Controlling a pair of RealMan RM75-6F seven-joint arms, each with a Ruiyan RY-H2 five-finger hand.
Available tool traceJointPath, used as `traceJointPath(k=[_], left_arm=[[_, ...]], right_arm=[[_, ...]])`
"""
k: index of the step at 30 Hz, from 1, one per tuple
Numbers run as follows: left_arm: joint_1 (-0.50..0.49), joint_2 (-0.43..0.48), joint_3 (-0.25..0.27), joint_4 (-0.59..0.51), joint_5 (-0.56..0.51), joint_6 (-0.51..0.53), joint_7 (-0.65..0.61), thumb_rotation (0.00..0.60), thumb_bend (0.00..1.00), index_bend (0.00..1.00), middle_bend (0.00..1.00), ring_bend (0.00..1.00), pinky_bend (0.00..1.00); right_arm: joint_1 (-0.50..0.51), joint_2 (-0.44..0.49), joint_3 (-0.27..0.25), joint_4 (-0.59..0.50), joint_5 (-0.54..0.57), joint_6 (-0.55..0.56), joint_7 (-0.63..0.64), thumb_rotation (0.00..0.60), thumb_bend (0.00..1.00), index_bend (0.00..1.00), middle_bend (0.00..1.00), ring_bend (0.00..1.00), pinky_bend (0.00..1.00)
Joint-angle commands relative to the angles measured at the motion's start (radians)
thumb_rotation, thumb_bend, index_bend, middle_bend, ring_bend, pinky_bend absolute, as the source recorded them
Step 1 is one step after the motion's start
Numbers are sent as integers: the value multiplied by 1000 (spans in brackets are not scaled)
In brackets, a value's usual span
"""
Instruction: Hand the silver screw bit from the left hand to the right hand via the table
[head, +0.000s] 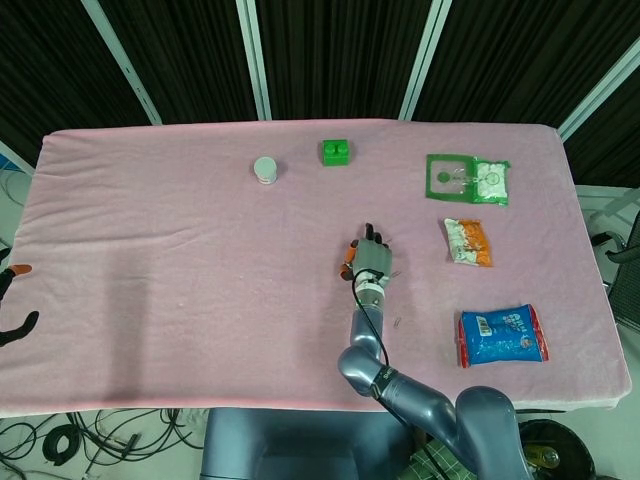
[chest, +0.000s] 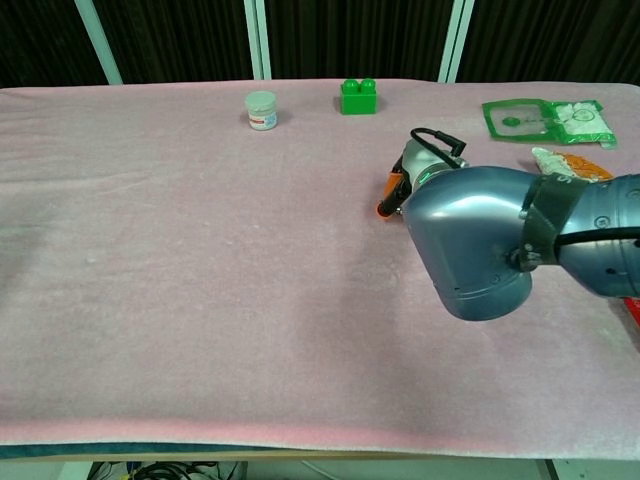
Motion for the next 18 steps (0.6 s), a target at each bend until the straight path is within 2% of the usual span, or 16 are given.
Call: traceJointPath(k=[1,13,18], left_arm=[[1,0,-1,0,-1,2,1,600,291,265,36,0,0],[1,-2,-1,0,-3,3,7,600,291,267,35,0,0],[1,-3,-3,-1,-5,3,9,600,291,267,35,0,0]], right_arm=[[-8,7,-5,-17,7,6,-16,600,324,618,25,83,208],[-39,54,-25,-106,39,-4,-72,600,388,617,24,82,208],[-46,78,-37,-141,72,-12,-110,600,388,568,21,81,209]])
